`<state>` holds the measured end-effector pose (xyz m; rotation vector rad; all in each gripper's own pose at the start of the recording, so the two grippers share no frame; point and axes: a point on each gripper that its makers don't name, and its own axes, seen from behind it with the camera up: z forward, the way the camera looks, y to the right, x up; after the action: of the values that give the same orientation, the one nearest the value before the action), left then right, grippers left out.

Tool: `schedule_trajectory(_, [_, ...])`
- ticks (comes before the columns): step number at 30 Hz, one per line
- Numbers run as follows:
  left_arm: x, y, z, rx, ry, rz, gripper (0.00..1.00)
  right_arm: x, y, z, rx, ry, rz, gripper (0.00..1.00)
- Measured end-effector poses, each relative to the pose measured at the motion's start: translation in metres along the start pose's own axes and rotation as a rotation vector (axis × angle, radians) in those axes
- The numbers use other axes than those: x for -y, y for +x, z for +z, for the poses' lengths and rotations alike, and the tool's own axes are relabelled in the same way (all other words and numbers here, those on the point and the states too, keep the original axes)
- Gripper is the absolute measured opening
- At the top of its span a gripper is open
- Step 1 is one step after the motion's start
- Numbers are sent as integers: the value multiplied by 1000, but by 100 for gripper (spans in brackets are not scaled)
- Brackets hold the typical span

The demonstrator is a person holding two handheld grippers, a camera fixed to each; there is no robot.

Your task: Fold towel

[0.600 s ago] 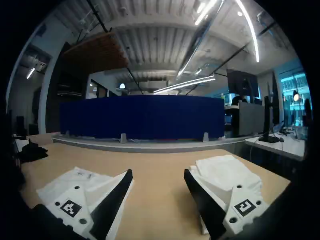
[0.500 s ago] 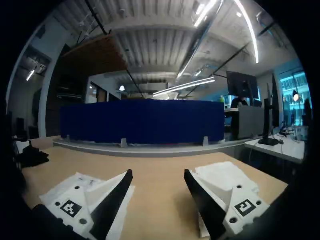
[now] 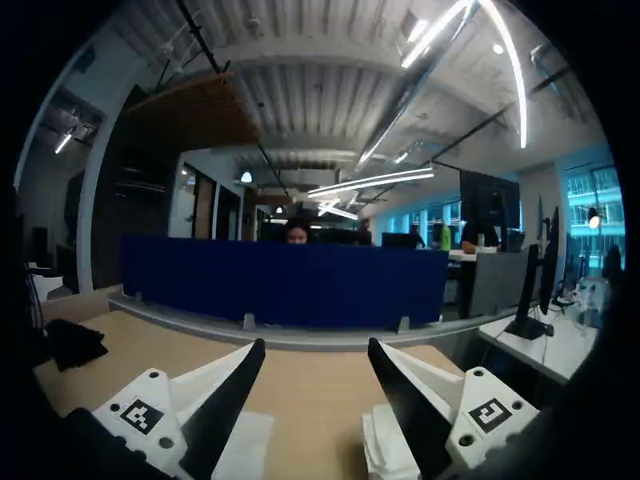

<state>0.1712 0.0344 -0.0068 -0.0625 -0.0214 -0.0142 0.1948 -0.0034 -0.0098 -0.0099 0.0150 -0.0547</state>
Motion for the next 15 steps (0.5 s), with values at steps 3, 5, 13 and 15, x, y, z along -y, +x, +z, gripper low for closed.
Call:
schedule_trajectory(3, [-6, 19, 0, 2, -18, -6, 96, -1, 20, 0, -16, 0, -2, 100])
schedule_trajectory(5, [-11, 26, 1, 9, -35, -10, 96, 0, 26, 1, -13, 7, -6, 100])
schedule_trajectory(13, [-49, 19, 1, 98, -212, 36, 96, 30, 19, -2, 77, 163, -61, 100])
schedule_trajectory(15, [-63, 12, -2, 138, -279, 51, 96, 43, 14, -6, 116, 228, -81, 100])
